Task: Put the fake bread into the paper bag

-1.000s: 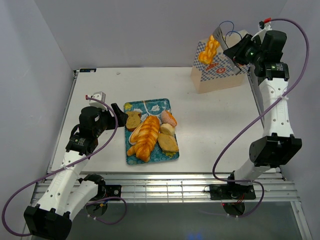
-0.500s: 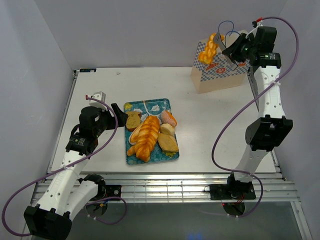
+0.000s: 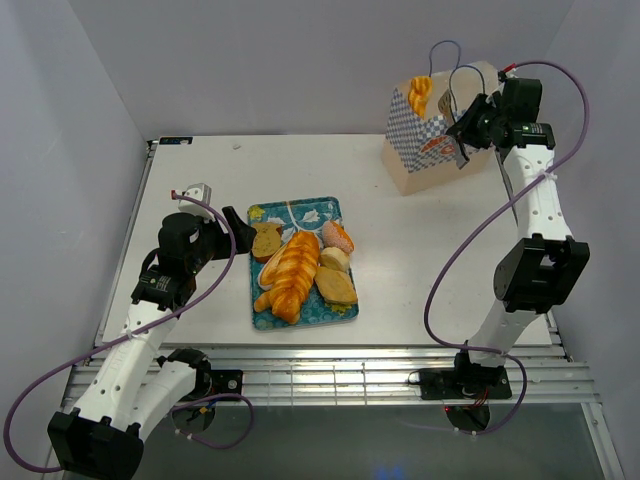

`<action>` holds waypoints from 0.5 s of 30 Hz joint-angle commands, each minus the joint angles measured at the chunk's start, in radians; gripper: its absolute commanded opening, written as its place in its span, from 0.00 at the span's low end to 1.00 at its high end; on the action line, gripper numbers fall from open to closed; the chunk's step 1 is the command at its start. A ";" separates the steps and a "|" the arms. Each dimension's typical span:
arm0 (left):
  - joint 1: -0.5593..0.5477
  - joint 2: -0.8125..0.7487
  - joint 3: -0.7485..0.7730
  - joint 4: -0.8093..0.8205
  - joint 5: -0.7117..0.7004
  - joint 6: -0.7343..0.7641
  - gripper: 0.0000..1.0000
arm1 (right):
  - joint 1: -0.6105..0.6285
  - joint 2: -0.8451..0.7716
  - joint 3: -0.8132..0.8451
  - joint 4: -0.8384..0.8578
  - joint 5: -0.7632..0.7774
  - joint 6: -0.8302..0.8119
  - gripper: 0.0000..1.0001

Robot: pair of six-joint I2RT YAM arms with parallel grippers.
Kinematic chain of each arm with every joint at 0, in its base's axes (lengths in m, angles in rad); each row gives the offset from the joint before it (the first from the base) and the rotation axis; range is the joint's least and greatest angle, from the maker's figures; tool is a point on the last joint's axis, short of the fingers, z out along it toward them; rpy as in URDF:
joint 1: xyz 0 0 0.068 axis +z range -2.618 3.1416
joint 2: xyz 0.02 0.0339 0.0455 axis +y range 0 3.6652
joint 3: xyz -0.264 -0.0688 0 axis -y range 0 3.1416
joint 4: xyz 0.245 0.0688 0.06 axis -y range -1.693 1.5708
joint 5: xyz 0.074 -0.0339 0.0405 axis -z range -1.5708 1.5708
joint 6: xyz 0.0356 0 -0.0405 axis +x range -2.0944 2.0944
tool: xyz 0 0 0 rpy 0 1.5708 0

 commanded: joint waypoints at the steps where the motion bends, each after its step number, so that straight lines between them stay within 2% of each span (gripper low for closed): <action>1: 0.000 -0.007 -0.006 0.020 0.014 0.000 0.93 | -0.004 -0.062 -0.009 0.034 0.021 -0.028 0.08; 6: -0.002 -0.007 -0.004 0.019 0.012 0.001 0.93 | -0.004 -0.059 0.032 0.032 0.001 -0.021 0.08; 15: 0.000 -0.007 -0.006 0.019 0.011 0.001 0.93 | -0.005 -0.076 0.133 0.032 -0.062 -0.007 0.18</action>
